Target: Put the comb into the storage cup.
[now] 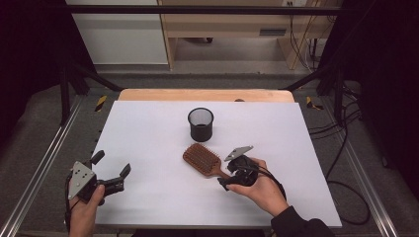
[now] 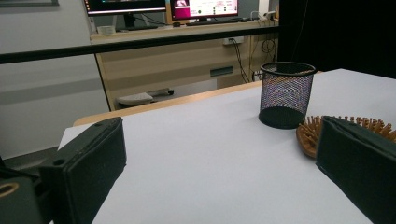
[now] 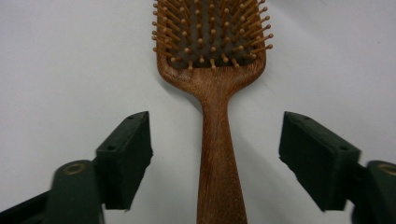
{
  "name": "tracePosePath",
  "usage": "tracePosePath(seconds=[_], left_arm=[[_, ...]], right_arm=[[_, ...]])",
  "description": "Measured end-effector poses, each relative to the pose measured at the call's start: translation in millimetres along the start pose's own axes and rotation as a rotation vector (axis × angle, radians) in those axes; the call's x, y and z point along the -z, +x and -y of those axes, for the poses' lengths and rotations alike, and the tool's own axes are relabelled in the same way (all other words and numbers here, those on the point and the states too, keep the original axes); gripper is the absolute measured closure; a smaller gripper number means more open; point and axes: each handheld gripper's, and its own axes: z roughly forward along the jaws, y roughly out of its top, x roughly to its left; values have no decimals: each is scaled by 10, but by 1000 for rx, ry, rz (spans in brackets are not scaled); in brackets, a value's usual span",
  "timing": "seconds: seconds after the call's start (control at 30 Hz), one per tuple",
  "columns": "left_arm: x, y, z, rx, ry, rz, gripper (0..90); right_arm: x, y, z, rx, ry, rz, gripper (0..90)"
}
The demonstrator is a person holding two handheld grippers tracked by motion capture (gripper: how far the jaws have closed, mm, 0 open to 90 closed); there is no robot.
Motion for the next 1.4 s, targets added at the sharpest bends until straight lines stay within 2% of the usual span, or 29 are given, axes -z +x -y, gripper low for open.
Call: tracePosePath(seconds=[0.17,0.33,0.63,1.0,1.17,1.2,1.23,1.3,1.33,1.4], left_arm=[[-1,1,1,1,0,0,20],[0,1,0,0,0,1,20],[-4,7,2,1,2,2,20],[-1,11,-1,2,1,3,20],[-2,10,-2,1,1,4,20],[-2,10,-2,1,1,4,20],[-3,9,-2,1,1,5,19],[-4,8,-2,0,1,5,20],[-4,8,-3,0,1,5,20],[-5,7,-4,0,1,6,20]], right_arm=[[-86,-17,-9,2,30,-2,106],[-171,-31,-5,17,64,14,109],[-278,-51,-23,15,81,-16,86],[-395,-51,-72,21,106,-32,84],[-403,-73,-111,7,131,-35,230],[-403,-73,-111,7,131,-35,230],[-398,-75,-125,-4,139,-45,298],[-398,-78,-130,-4,143,-45,319],[-396,-75,-142,-9,153,-44,380],[-397,-77,-148,-7,154,-42,404]])
